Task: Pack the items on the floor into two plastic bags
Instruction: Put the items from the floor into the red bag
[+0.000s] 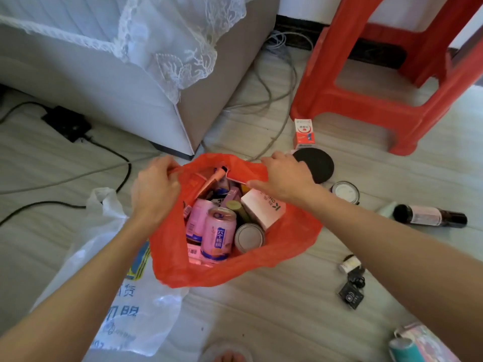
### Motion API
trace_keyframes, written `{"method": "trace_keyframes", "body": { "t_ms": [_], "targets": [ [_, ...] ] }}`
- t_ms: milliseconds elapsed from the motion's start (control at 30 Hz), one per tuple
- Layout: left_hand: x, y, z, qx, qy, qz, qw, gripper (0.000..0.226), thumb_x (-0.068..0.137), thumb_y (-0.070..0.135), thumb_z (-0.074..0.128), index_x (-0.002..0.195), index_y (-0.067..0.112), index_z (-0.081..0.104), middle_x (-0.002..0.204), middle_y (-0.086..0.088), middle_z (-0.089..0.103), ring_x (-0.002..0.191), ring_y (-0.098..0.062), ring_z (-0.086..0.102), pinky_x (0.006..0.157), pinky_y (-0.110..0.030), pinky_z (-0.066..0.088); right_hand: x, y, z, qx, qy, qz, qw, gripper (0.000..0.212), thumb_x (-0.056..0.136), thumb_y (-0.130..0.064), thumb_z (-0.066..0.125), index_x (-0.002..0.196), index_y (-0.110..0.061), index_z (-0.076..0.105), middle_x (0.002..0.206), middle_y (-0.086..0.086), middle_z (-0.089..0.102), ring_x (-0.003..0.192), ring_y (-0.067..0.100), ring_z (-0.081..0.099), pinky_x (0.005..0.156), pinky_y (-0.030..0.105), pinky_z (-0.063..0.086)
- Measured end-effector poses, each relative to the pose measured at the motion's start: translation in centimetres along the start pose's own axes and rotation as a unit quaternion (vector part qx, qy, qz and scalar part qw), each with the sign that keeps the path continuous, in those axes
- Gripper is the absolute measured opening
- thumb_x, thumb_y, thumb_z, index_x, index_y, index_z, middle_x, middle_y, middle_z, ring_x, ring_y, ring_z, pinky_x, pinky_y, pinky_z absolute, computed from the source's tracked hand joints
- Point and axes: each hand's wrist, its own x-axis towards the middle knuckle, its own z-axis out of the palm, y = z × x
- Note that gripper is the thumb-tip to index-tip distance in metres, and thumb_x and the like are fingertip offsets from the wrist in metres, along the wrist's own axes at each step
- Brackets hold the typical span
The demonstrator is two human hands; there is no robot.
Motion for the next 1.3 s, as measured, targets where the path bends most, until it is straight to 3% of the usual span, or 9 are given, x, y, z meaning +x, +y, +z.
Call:
{"method": "trace_keyframes", "body": {
  "t_ms": [67,167,267,500,700,833,933,1100,1300],
  "targets": [
    [0.8,-0.6,-1.0,-0.015,0.024,-0.016,0.999,0.008,0.085,0.01,0.054,0.086,0.01,0.062,0.095,-0.016,0.066,0.089,-0.036,0.06,0.076,-0.039,0.044,0.8,0.0,0.6,-0.038,0.019,-0.003,0.999,0.031,0.089,-0.03,0.052,0.114,-0.014,0.061,0.118,0.011,0.06,0.109,0.032,0.055,0.082,0.038,0.043],
    [1.9,-1.7,-2.4,-0.028,0.056,-0.045,0.997,0.008,0.086,0.01,0.053,0.088,0.01,0.06,0.097,-0.018,0.065,0.093,-0.037,0.058,0.078,-0.039,0.043,0.8,2.0,-1.0,0.05,0.104,0.039,0.992,0.03,0.087,-0.013,0.046,0.107,-0.016,0.068,0.109,0.014,0.067,0.1,0.034,0.061,0.075,0.034,0.045],
    [1.8,-2.4,-2.6,-0.012,0.059,-0.052,0.997,0.009,0.087,0.011,0.05,0.091,0.009,0.058,0.1,-0.02,0.064,0.093,-0.04,0.058,0.078,-0.044,0.046,0.4,4.4,-3.5,0.101,0.16,0.071,0.979,0.03,0.089,-0.014,0.047,0.11,-0.017,0.068,0.113,0.016,0.066,0.105,0.037,0.058,0.083,0.039,0.046],
    [1.4,-3.1,-3.0,-0.019,0.046,-0.074,0.996,0.018,0.085,0.004,0.048,0.095,0.011,0.062,0.102,-0.016,0.067,0.095,-0.039,0.06,0.079,-0.042,0.046,0.0,3.7,-2.8,0.11,0.147,0.073,0.98,0.027,0.09,-0.017,0.047,0.108,-0.016,0.068,0.109,0.018,0.065,0.102,0.038,0.057,0.077,0.036,0.044],
    [0.3,-3.2,-3.3,-0.035,-0.034,-0.057,0.997,0.024,0.086,0.002,0.052,0.104,0.009,0.067,0.104,-0.012,0.069,0.1,-0.03,0.062,0.089,-0.036,0.044,0.2,4.4,-1.8,0.34,0.115,0.159,0.92,0.02,0.087,-0.006,0.053,0.093,-0.007,0.072,0.092,0.006,0.067,0.086,0.015,0.055,0.066,0.023,0.039],
    [-0.5,-1.9,-3.3,-0.001,-0.019,-0.039,0.999,0.027,0.088,0.007,0.052,0.11,0.012,0.066,0.11,-0.011,0.067,0.103,-0.032,0.059,0.086,-0.037,0.044,-1.6,5.5,-1.1,0.388,0.086,0.147,0.906,0.017,0.086,-0.009,0.057,0.093,-0.011,0.072,0.091,0.002,0.066,0.091,0.017,0.059,0.087,0.03,0.047],
    [-0.5,-0.7,-3.0,0.009,-0.019,0.037,0.999,0.031,0.086,0.015,0.051,0.115,0.006,0.061,0.113,-0.018,0.062,0.106,-0.037,0.055,0.093,-0.043,0.041,-3.4,6.2,-1.3,0.382,0.115,0.127,0.908,0.02,0.088,-0.01,0.056,0.104,-0.006,0.068,0.107,0.009,0.068,0.1,0.024,0.062,0.095,0.041,0.047],
    [-3.0,4.0,-1.9,0.051,-0.042,0.194,0.979,0.042,0.082,0.026,0.043,0.119,0.01,0.056,0.117,-0.014,0.058,0.107,-0.032,0.053,0.092,-0.046,0.043,-7.1,8.4,-1.0,0.311,0.15,0.117,0.931,0.03,0.088,-0.011,0.058,0.117,-0.009,0.059,0.106,0.006,0.065,0.093,0.014,0.058,0.082,0.02,0.039],
    [-9.2,11.0,2.2,-0.017,-0.053,0.389,0.92,0.031,0.081,0.011,0.049,0.109,0.005,0.061,0.111,-0.014,0.061,0.103,-0.026,0.051,0.087,-0.035,0.043,-14.5,12.3,3.2,0.189,0.163,0.128,0.96,0.04,0.084,-0.017,0.064,0.121,-0.006,0.055,0.118,0.013,0.056,0.108,0.032,0.053,0.089,0.039,0.042]
  ]
}}
